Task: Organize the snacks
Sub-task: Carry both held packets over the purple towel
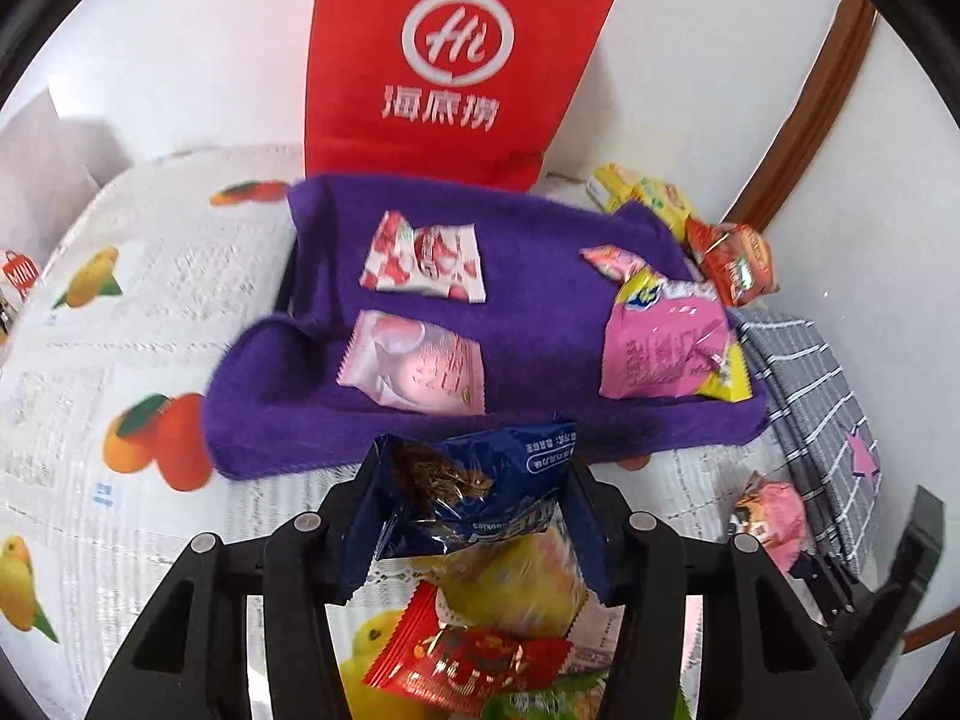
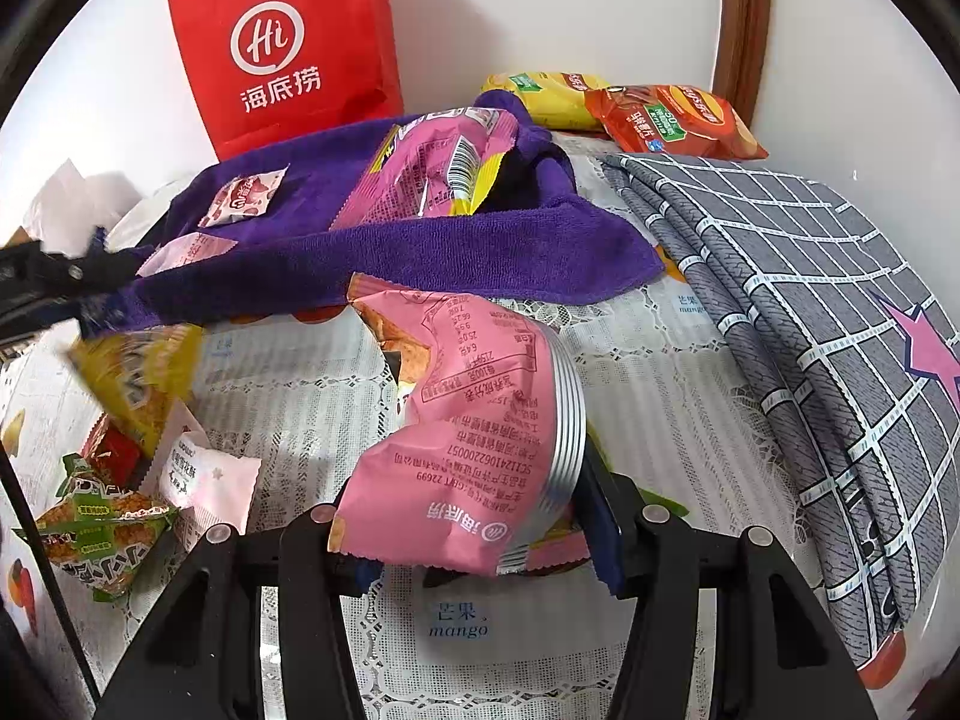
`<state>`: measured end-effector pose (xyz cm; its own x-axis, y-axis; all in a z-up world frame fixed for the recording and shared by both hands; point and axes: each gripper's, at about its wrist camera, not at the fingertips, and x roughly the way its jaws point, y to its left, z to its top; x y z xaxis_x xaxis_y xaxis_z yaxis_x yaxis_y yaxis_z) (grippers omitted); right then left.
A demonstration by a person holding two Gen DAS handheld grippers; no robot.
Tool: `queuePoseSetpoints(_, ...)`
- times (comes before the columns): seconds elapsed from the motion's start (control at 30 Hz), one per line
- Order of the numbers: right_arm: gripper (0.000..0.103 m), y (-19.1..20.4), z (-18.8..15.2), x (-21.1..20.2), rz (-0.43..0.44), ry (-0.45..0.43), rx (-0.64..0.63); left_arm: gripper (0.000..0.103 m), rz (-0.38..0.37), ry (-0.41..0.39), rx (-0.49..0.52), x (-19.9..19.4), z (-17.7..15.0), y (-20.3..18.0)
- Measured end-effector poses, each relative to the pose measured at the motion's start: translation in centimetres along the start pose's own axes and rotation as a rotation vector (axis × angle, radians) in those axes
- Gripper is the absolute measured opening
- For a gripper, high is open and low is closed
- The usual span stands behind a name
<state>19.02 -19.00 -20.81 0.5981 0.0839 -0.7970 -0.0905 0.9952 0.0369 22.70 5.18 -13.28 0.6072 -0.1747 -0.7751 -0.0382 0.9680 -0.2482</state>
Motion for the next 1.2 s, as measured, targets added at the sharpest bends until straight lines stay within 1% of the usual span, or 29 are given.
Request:
queuePoseSetpoints(0.17, 0.055, 0.0, 0.0, 0.0, 0.0, 0.0, 0.001, 0.052, -0.01, -0.031, 0.004, -2.0, 0.3, 0.4)
queuePoseSetpoints(0.37, 0.052, 0.0, 0.1, 0.0, -0.008, 0.0, 0.0, 0.052, -0.015, -0.042, 0.008, -3.2, 0.3, 0.6)
queuePoseSetpoints(0.63, 0.052, -0.1, 0.1, -0.1, -0.012, 0.001, -0.003, 0.052, -0.017, -0.059, 0.021, -4.8, 0.4, 0.8)
queuePoseSetpoints(0.73, 0.052, 0.0, 0.1, -0.1, -0.015, 0.001, -0.005, 0.052, -0.004, -0.075, 0.043, -5.6, 0.4, 0.7)
queuePoseSetpoints(0.83, 0.052, 0.0, 0.1, -0.1, -0.012, 0.0, -0.003, 0.052, -0.017, -0.083, 0.044, -6.1, 0.4, 0.8)
queuePoseSetpoints(0.9, 0.047, -0.1, 0.1, -0.2, -0.006, -0.005, 0.001, 0.052, -0.018, -0.088, 0.047, -6.4, 0.4, 0.8)
queuePoseSetpoints(0.97, 0.045, -0.3, 0.1, -0.3, 0.002, -0.008, 0.005, 0.052, -0.018, -0.092, 0.053, -6.5, 0.4, 0.7)
queuePoseSetpoints(1.1, 0.042, -0.5, 0.3, -1.1, 0.016, -0.011, 0.024, 0.052, -0.023, -0.094, 0.064, -6.7, 0.5, 0.6)
queuePoseSetpoints(1.2, 0.042, -0.6, 1.4, -3.1, 0.056, -0.047, 0.052, 0.052, -0.024, -0.094, 0.063, -6.8, 0.7, 0.8)
